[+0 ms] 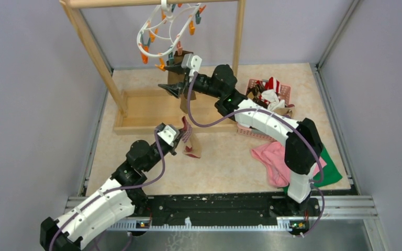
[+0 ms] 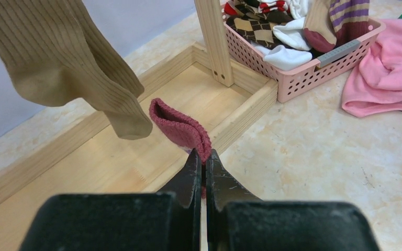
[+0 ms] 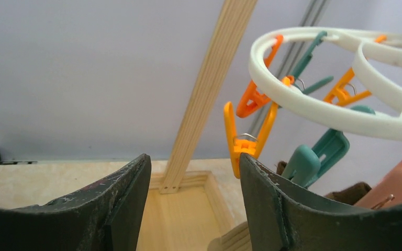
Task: Clip the socks to the hanger
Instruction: Open the clamp at the hanger.
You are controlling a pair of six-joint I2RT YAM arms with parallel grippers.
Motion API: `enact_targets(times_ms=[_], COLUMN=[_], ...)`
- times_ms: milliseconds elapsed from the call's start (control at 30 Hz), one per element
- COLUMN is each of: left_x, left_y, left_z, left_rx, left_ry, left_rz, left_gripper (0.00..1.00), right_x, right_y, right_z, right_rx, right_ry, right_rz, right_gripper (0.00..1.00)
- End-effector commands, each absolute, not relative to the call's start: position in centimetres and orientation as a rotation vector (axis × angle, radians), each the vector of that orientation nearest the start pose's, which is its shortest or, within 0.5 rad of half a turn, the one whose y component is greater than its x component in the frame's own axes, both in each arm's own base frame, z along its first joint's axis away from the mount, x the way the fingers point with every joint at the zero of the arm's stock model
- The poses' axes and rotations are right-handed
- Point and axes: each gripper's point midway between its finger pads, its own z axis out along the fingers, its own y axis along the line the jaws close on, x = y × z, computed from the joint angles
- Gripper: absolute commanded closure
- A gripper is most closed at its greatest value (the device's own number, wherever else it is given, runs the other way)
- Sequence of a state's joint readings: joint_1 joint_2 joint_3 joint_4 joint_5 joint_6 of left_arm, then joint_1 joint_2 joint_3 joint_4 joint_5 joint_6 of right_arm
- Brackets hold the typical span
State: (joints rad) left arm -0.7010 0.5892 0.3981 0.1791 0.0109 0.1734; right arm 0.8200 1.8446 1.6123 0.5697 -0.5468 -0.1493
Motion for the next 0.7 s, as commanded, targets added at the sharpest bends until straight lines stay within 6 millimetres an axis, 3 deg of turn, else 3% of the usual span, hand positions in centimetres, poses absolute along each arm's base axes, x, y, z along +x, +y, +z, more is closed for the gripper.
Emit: enact_targets(times_ms=[0,667], left_x=[23.2,22.8], left_y=[-19.6,-20.9], left_z=[25.2,24.9], left_rx=[0.650,0.689], left_ry=[1.348,1.328], left_rz=[-0.470,-0.535], left_gripper=[1.00,1.00], right_x=[33.8,34.9], right_y=[47.7,47.6], right_z=[43.5,45.3], right_rx=[-0.919,-0.754], right_ry=[0.851,0.798], right_rz=[0.834,0.742], right_gripper=[0.38,0.38])
